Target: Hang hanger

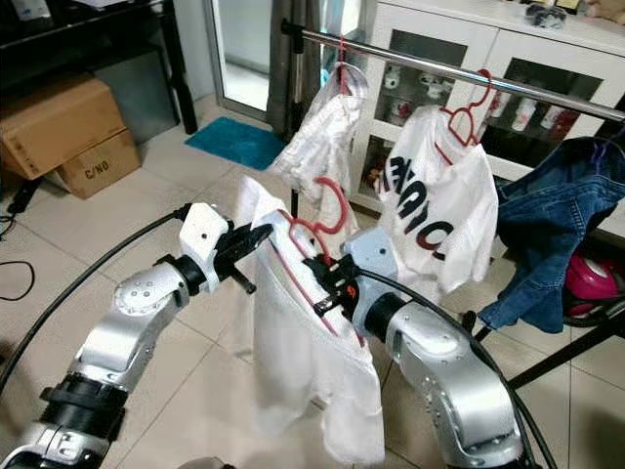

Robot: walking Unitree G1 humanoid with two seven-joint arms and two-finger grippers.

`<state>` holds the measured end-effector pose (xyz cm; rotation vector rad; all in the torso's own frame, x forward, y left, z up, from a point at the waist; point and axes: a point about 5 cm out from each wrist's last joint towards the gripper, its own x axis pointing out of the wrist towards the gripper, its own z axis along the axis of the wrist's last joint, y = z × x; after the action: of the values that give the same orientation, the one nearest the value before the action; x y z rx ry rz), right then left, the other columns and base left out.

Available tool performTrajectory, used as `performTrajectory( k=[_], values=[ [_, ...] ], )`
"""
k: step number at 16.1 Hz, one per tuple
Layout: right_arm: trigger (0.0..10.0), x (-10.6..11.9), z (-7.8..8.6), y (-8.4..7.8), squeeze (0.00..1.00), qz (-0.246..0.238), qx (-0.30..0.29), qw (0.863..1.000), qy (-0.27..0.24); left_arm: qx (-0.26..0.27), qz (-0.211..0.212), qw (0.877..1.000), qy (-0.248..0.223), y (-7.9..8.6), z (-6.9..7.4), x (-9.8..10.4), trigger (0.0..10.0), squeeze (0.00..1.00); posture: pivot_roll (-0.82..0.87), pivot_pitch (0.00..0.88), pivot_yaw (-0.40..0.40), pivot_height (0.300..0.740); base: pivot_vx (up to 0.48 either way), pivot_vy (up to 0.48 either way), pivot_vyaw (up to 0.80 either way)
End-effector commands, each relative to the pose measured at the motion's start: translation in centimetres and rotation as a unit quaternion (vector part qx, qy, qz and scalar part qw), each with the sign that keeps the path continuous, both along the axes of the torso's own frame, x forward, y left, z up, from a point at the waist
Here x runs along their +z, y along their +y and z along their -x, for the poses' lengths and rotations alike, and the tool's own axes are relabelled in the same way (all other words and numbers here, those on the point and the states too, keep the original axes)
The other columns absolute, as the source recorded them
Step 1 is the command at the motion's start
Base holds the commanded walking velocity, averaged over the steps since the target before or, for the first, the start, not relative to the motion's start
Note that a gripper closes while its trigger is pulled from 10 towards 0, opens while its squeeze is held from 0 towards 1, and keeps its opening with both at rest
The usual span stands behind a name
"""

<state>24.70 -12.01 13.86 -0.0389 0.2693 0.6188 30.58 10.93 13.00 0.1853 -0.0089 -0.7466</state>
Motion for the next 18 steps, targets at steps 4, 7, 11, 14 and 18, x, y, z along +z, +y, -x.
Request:
performTrajectory(
  k=[4,7,11,14,18],
  values=[
    [0.0,-1.2,0.4,-0.8,0.00,0.105,0.062,0.993,-0.002,0.012,-0.008,1.000,-0.016,3.2,-0.1,2.8,0.0,0.00,-0.08,0.000,-0.022,0.740,0.000,0.000,0.00],
    [0.0,-1.3,1.7,-0.6,0.00,0.100,0.131,0.986,0.003,0.110,-0.049,0.992,-0.046,6.6,-1.9,4.4,0.0,0.00,-0.08,0.000,-0.020,0.740,0.000,0.000,0.00],
    [0.0,0.1,3.2,-0.9,0.00,0.024,0.192,0.981,0.002,0.248,-0.123,0.959,-0.062,12.1,-3.5,5.7,0.0,0.00,-0.08,0.000,-0.010,0.740,0.000,0.000,0.00],
    [0.0,0.5,3.5,-1.1,0.00,-0.002,0.197,0.980,0.003,0.271,-0.124,0.953,-0.055,13.0,-3.7,5.2,0.0,0.00,-0.09,0.000,-0.001,0.740,0.000,0.000,0.00],
    [0.0,2.8,3.1,0.3,0.00,-0.164,0.160,0.973,-0.027,0.190,-0.091,0.977,0.011,9.1,-2.9,1.5,0.0,0.00,-0.09,0.000,0.012,0.740,0.000,0.000,0.00]
  ],
)
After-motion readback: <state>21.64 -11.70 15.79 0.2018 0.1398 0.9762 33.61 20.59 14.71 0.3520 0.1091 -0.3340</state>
